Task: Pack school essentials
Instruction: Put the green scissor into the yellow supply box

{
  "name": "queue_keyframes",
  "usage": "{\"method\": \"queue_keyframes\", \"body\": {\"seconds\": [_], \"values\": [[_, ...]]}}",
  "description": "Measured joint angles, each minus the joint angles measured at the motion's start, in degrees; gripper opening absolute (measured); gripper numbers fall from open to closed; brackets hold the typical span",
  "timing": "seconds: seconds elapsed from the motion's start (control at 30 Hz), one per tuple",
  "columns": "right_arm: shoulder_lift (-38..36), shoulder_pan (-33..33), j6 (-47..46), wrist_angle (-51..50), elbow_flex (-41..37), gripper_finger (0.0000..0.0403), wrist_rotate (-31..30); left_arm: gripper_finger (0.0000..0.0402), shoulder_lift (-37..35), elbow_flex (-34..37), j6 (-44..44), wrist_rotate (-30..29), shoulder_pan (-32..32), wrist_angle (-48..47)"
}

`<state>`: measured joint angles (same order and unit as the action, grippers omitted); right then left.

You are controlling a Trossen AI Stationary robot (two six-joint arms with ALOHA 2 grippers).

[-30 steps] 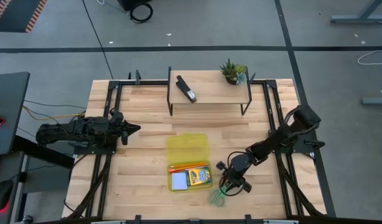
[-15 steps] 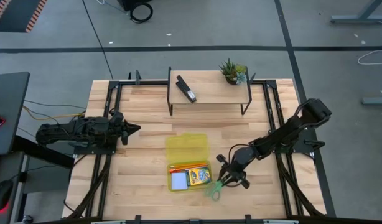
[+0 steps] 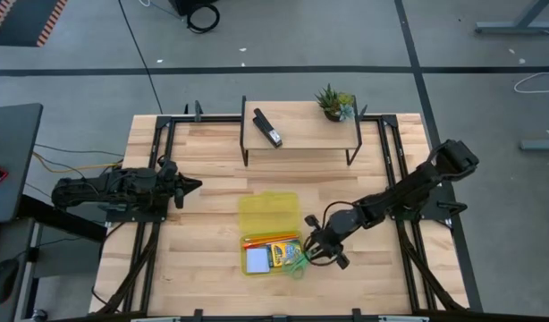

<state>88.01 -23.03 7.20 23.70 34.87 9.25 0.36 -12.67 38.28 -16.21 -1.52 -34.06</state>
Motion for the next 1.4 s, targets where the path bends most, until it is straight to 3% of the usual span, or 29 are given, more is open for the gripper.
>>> {"method": "queue_keyframes", "body": {"seconds": [0.23, 0.43, 0.97, 1.13, 1.4], "values": [[0.5, 4.2, -2.4, 0.7, 0.1, 0.0122, -1.3, 0.0035, 0.0, 0.0, 0.0, 0.0, 0.0, 0.0], [5.7, 6.5, -7.0, 5.0, 0.9, 0.0122, -0.8, 0.0030, 0.0, 0.0, 0.0, 0.0, 0.0, 0.0], [24.1, 6.7, -19.3, 5.1, 22.1, 0.0122, -5.8, 0.0035, 0.0, 0.0, 0.0, 0.0, 0.0, 0.0], [25.7, 6.8, -22.7, 5.3, 24.7, 0.0122, -9.8, 0.0030, 0.0, 0.0, 0.0, 0.0, 0.0, 0.2], [25.6, 5.3, -22.8, 0.7, 24.6, 0.0122, -10.9, 0.0038, 0.0, 0.0, 0.0, 0.0, 0.0, 0.2]]}}
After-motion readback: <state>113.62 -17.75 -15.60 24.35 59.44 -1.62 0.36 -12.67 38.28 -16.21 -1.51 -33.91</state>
